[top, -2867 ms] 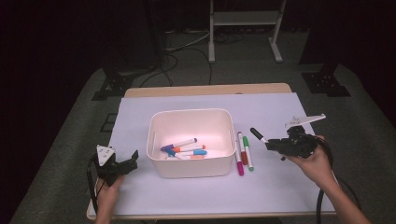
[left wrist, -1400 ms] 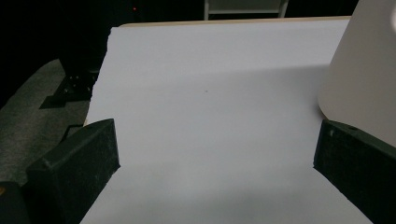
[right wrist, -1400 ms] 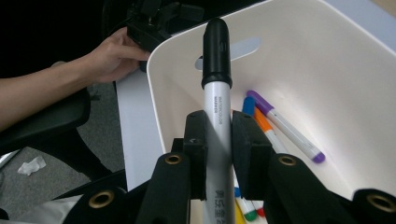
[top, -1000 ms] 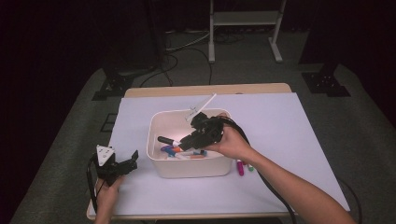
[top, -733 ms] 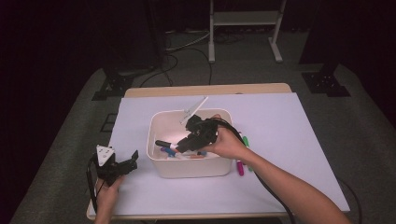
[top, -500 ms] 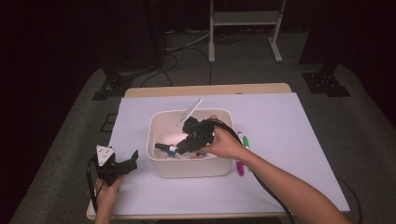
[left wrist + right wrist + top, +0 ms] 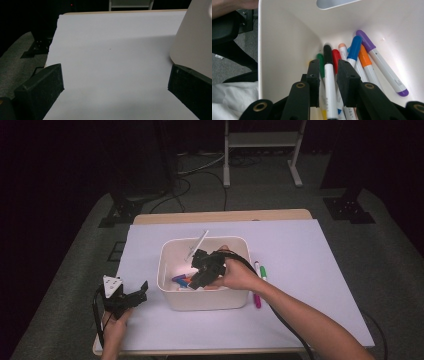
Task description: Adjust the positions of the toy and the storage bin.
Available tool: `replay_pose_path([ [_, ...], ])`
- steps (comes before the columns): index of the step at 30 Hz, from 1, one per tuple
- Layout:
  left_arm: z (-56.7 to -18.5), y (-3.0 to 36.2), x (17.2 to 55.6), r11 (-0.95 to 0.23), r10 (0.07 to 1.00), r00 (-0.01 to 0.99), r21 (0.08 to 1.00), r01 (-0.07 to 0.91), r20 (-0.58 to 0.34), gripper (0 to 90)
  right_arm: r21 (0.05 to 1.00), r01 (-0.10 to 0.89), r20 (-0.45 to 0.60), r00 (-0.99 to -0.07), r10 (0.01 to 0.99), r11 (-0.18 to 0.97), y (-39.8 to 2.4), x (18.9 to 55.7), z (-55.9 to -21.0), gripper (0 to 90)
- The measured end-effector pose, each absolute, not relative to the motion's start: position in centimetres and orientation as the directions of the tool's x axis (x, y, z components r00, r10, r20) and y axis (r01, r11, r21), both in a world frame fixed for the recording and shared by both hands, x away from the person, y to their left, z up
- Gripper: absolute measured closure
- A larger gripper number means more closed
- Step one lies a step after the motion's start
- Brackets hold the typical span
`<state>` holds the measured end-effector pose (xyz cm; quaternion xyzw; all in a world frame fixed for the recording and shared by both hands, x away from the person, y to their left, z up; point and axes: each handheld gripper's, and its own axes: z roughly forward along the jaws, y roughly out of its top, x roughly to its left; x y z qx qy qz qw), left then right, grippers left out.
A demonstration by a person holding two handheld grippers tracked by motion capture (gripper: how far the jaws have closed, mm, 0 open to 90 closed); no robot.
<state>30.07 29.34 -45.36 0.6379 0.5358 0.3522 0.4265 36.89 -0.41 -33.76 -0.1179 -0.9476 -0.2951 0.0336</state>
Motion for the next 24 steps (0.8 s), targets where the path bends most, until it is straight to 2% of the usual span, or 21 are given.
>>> replay_pose_path([
  [9, -45.4, 29.3, 30.1, -0.064, 0.984, 0.179, 0.922, 0.382, -0.006, 0.0, 0.601, 0.257, 0.129, -0.966, 0.226, 0.757, -2.4, 36.3, -32.2, 68.5],
  [24, -45.4, 29.3, 30.0, -0.074, 0.984, 0.180, 0.921, 0.382, 0.004, 0.0, 0.700, 0.332, 0.123, -0.928, 0.351, 0.632, -10.6, 36.0, -28.8, 61.0],
])
